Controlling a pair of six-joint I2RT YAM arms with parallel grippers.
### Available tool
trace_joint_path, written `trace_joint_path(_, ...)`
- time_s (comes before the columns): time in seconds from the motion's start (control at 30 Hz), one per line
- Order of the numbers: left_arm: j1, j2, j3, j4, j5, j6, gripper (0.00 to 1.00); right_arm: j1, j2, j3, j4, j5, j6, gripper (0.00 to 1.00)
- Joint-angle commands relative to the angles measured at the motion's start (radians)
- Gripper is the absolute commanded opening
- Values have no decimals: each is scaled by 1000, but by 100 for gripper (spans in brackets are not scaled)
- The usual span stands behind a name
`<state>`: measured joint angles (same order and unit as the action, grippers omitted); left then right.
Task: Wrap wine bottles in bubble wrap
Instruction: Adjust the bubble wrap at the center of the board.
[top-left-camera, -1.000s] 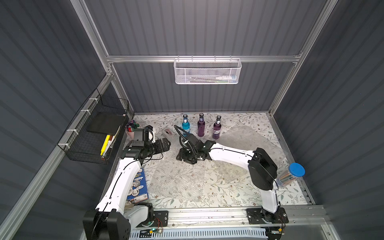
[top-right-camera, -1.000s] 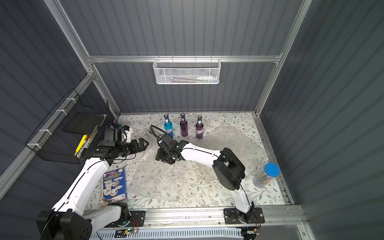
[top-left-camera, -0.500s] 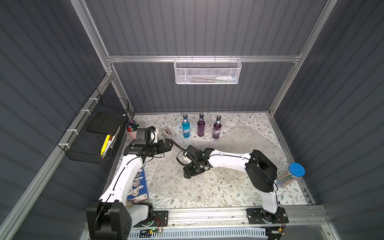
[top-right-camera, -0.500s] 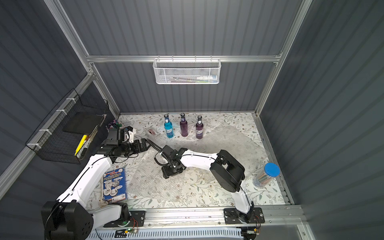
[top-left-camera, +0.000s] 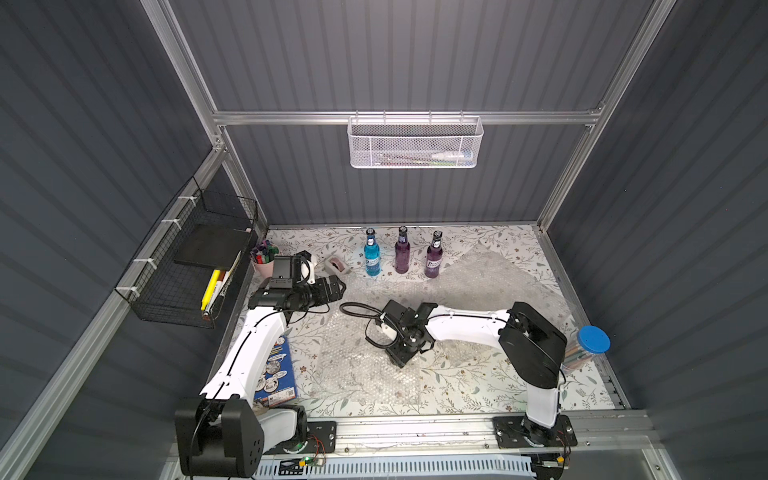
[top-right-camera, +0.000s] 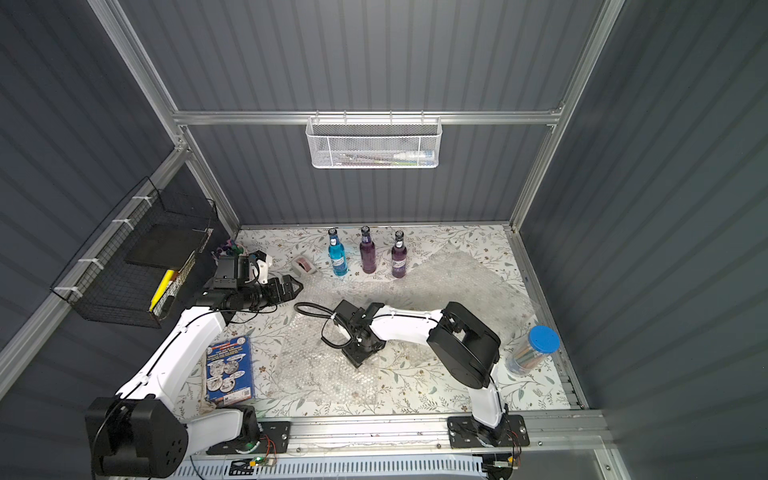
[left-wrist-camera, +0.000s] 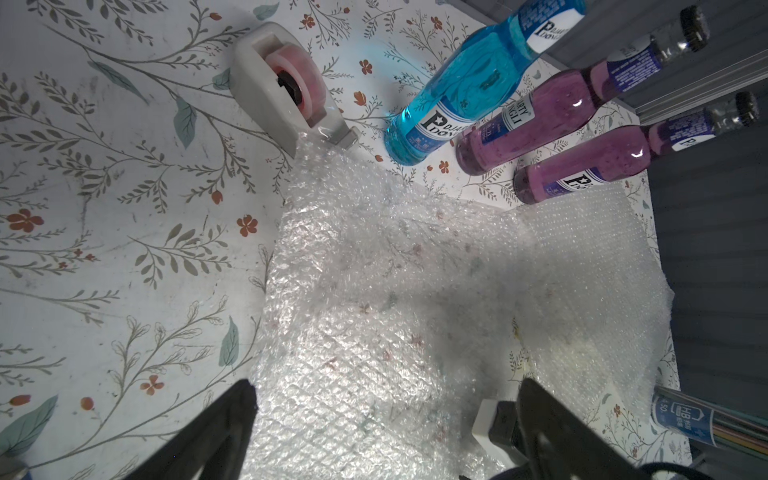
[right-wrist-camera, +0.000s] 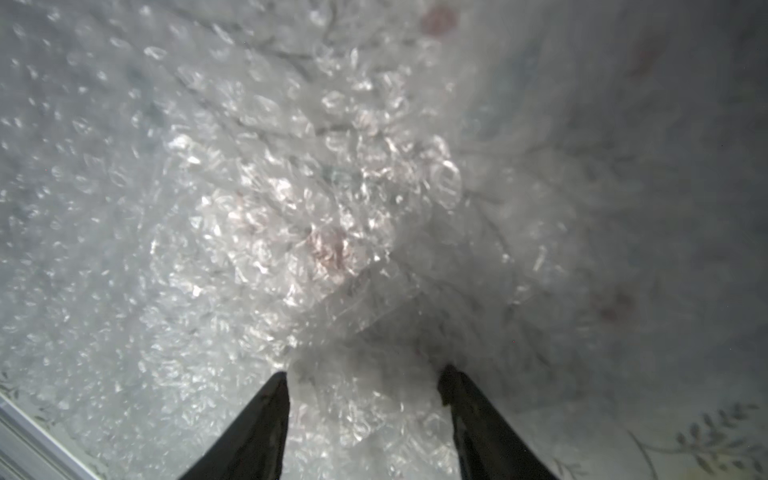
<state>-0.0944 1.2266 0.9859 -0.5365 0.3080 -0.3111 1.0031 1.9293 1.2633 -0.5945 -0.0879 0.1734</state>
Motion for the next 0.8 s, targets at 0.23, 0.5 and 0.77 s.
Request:
trace_joint_path(0.23, 5, 88, 54, 38, 63, 42, 99, -49, -46, -19, -111, 46, -111, 63)
trace_joint_path(0.5, -12, 283, 148, 232, 178, 179, 99, -109, -273, -65, 23, -124, -118, 71)
trace_joint_path(0.77, -82, 490, 264, 396, 216, 442, 99, -343, -504, -224, 218, -336, -67, 81)
